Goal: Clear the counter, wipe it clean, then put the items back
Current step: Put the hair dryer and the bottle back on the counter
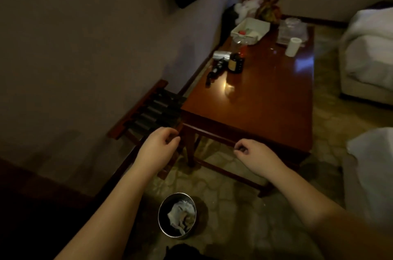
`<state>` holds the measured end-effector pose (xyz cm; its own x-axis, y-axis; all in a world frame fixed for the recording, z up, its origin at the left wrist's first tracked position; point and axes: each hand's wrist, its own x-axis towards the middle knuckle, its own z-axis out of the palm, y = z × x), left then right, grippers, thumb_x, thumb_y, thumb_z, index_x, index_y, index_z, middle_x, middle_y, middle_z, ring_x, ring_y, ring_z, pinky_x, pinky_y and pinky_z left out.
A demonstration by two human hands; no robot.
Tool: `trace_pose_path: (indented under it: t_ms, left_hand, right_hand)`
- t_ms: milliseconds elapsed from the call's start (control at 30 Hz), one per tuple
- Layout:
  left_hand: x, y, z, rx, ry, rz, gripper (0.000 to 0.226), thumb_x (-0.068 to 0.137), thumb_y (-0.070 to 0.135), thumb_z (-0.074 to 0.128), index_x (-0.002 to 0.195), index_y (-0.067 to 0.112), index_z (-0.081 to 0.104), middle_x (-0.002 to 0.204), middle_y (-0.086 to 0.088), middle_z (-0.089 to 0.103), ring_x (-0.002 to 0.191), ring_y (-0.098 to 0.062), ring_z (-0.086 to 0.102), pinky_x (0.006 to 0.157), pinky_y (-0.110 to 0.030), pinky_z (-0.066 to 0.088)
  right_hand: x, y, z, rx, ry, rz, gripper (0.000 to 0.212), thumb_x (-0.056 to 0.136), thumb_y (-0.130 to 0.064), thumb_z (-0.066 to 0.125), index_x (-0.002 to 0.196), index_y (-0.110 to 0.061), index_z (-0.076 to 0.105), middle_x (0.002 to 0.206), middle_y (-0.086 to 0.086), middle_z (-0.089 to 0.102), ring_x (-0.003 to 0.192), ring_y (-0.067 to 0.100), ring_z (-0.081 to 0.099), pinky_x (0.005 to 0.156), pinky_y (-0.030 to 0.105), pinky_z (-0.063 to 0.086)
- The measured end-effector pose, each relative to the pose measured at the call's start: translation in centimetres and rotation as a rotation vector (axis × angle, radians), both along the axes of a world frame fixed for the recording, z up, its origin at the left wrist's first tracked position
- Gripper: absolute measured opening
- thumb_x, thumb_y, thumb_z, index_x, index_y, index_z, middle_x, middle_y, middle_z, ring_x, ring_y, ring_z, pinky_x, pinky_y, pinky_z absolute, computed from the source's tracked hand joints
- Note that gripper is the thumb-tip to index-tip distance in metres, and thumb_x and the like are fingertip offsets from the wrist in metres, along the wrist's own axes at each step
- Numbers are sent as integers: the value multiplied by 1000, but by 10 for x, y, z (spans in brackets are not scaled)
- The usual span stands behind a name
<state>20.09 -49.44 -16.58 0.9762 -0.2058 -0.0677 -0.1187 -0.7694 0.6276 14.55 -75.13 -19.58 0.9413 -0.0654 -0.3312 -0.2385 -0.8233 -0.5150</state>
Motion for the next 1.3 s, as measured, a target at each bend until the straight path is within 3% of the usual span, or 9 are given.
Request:
trace_pose_path:
  t_ms: [67, 400, 533, 800, 867, 1000, 1100, 1167, 1300]
  left_hand:
    - [12, -20, -7, -3, 36, -21, 27, 97, 34, 52, 121, 24, 59, 109, 8, 59, 88, -8, 62, 72, -26, 53]
    - [107, -96, -58, -2, 138, -53, 24, 97, 35, 52, 118, 26, 59, 108, 11, 54, 75, -5, 56, 57, -21, 44]
    - [181, -120, -65, -76, 178, -54, 22, 96, 36, 52, 115, 29, 59, 109, 7, 59, 79, -5, 57, 57, -22, 42]
    - [348, -177, -68, -98, 255, -33, 17, 98, 29, 49, 110, 22, 58, 73, -2, 59, 50, -13, 46, 48, -26, 35]
    - [385, -191, -74, -70, 266, -38, 20, 97, 28, 49, 114, 21, 58, 78, -1, 61, 53, -13, 50, 49, -25, 36]
    - [447, -222, -94, -31, 307, -47, 33, 97, 30, 51, 126, 14, 55, 100, -2, 61, 75, -16, 58, 53, -26, 39]
    - [479, -244, -114, -22, 351, -40, 35, 98, 34, 51, 124, 11, 53, 95, -3, 58, 73, -14, 55, 53, -26, 40]
    - [497, -257, -128, -25, 371, -19, 30, 97, 32, 52, 117, 10, 53, 86, 0, 55, 68, -12, 52, 58, -27, 42]
    - [528, -279, -156, -9, 372, 23, 36, 93, 37, 57, 115, 8, 52, 110, -9, 56, 86, -21, 58, 66, -32, 46]
  right_hand:
    - [-1, -18, -9, 4, 28, -66, 25, 97, -36, 51, 118, -26, 59, 102, -12, 59, 83, 5, 60, 79, 29, 55]
    - [44, -103, -30, 77, 81, -284, 23, 96, -34, 52, 118, -28, 58, 102, -12, 59, 85, 7, 62, 73, 26, 55]
    - [111, -130, -27, 101, 34, -308, 25, 99, -33, 48, 120, -23, 58, 105, -11, 57, 90, 4, 56, 72, 21, 44]
    - [292, -171, -21, 197, -11, -372, 31, 101, -38, 45, 126, -22, 53, 105, 2, 61, 79, 19, 60, 67, 29, 47]
    - [336, -180, -21, 251, -20, -414, 31, 100, -40, 45, 125, -24, 51, 108, 9, 62, 78, 25, 59, 65, 32, 46]
    - [407, -194, -26, 337, -68, -537, 41, 100, -42, 42, 135, -22, 46, 116, -1, 59, 104, 25, 62, 70, 26, 46]
    - [441, -200, -36, 408, -108, -594, 47, 101, -42, 36, 142, -18, 39, 128, 1, 55, 99, 14, 59, 67, 21, 42]
    - [459, -206, -44, 441, -138, -617, 49, 101, -44, 34, 143, -18, 37, 131, -1, 53, 94, 9, 58, 76, 24, 44]
    - [487, -219, -60, 479, -158, -619, 51, 100, -49, 35, 141, -20, 37, 119, -6, 56, 90, 7, 60, 77, 26, 47]
